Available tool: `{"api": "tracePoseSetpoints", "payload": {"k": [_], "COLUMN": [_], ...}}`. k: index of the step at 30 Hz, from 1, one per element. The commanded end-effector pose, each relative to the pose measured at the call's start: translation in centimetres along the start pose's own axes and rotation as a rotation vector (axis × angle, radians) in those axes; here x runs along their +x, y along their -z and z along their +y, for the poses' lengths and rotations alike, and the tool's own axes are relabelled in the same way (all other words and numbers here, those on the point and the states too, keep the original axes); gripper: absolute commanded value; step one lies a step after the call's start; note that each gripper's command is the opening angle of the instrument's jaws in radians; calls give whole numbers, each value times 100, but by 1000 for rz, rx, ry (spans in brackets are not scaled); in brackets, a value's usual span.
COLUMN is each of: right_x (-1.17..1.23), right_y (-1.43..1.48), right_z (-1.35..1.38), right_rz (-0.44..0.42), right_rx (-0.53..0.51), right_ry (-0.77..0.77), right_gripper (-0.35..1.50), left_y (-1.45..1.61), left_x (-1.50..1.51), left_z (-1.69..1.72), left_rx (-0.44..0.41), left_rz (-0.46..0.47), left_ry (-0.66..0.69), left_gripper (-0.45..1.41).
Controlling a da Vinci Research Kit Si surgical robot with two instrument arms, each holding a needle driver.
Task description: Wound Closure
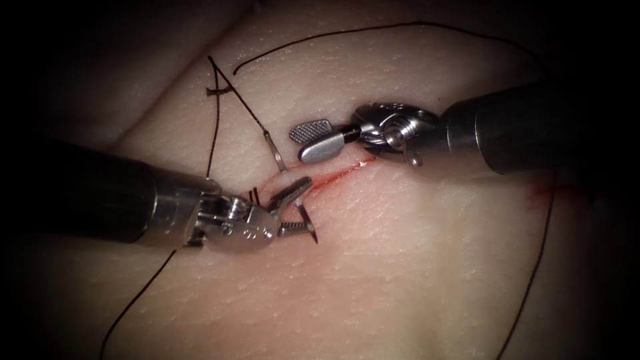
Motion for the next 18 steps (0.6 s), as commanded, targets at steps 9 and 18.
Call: {"api": "tracePoseSetpoints", "payload": {"k": [9, 18], "right_x": [-4, -5], "right_y": [-8, -2], "right_z": [5, 3], "right_rz": [4, 16], "right_rx": [2, -2], "right_ry": [-1, -3], "right_gripper": [115, 115], "left_y": [-4, -9], "left_x": [11, 7], "left_z": [11, 8], "left_rx": [21, 14], "left_rz": [15, 54], "left_ry": [-14, 33], "left_gripper": [37, -45]}}
